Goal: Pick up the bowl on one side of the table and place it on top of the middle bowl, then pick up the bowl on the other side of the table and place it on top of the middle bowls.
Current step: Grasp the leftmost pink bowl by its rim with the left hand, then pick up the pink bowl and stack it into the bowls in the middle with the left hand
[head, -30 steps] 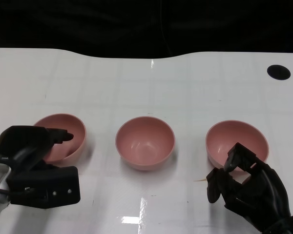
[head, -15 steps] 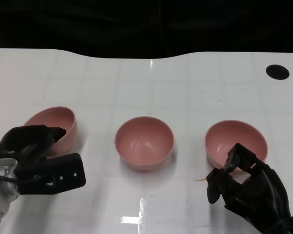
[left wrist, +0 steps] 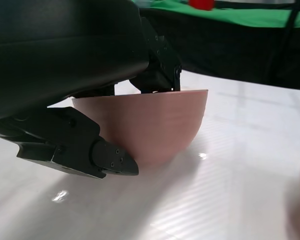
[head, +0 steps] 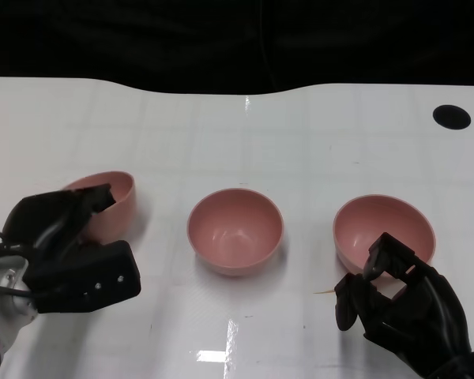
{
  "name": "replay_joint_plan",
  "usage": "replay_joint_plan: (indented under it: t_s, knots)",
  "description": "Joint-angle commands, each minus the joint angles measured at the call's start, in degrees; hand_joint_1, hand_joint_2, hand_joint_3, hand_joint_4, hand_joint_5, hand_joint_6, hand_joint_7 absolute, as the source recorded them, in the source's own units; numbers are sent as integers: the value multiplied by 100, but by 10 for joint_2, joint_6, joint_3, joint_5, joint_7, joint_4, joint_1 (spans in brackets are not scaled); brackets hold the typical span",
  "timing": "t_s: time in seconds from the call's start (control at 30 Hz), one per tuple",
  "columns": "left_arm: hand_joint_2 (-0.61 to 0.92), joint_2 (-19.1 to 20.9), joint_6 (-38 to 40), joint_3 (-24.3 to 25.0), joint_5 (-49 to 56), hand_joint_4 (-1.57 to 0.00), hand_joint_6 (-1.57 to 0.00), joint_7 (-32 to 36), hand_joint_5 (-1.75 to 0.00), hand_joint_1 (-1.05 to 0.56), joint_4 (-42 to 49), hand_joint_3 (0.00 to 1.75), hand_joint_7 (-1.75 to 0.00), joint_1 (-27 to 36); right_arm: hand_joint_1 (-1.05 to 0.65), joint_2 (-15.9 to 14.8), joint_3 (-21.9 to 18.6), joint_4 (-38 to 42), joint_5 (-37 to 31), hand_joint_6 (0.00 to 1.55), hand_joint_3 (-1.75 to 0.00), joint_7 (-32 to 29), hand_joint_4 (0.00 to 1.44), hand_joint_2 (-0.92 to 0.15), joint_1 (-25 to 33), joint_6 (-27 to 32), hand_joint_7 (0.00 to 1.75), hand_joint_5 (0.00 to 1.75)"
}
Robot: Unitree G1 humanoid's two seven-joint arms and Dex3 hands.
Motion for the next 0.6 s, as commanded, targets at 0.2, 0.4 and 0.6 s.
replay_joint_plan:
  t_s: [0.2,0.4,0.6]
  knots:
    - [92,60,-3,22,-17,-64,-56,-81,-175,12,-173,21,-171,33,-1,-2,-6,-5,0,71,-128,-1,97,-51,6,-6,171,175]
    - [89,90,-1,46,-30,-70,-67,-168,-175,13,-316,23,-159,24,-1,-5,-5,-6,6,72,-128,3,97,-51,4,7,171,175]
    - [88,88,-7,55,-41,-71,-73,-218,-172,10,-369,26,-152,9,-1,-3,-4,-2,-1,72,-129,3,97,-51,2,-2,171,175]
